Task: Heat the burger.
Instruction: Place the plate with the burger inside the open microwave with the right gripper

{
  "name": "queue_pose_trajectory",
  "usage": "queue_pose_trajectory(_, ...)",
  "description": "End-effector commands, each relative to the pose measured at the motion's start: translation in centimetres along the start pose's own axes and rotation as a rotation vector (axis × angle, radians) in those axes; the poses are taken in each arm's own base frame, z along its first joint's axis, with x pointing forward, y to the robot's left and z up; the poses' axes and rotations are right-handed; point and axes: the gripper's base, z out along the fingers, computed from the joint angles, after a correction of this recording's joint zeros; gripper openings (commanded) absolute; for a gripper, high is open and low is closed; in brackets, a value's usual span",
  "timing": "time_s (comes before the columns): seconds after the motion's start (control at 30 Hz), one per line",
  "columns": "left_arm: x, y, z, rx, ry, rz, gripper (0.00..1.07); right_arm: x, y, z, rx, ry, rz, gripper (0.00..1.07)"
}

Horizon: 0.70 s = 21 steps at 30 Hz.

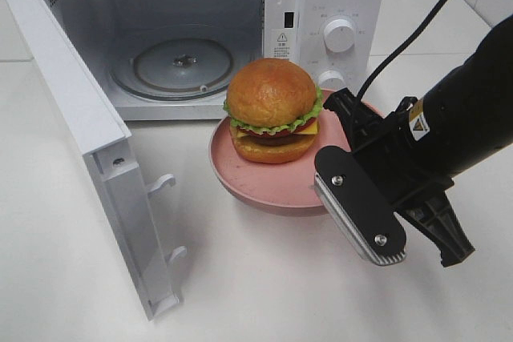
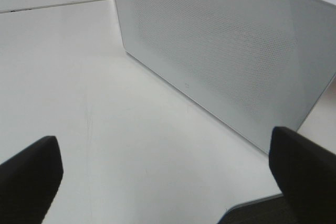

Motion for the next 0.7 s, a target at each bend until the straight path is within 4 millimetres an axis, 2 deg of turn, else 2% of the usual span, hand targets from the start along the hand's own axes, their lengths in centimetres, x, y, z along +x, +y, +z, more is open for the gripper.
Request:
queue_pose_trajectory(0.03,0.1,-0.1,-0.2,0.001,-0.024,-0.004,1.0,-0.1,-1.3,-0.4,0.116,-0.011,-0.012,0.0)
queue_pose_trajectory(0.7,0.1,-0.1,-0.2,0.001,-0.024,-0.004,1.0,-1.7,-6.5,1.7,0.133,-0.028,-0.036,0.0)
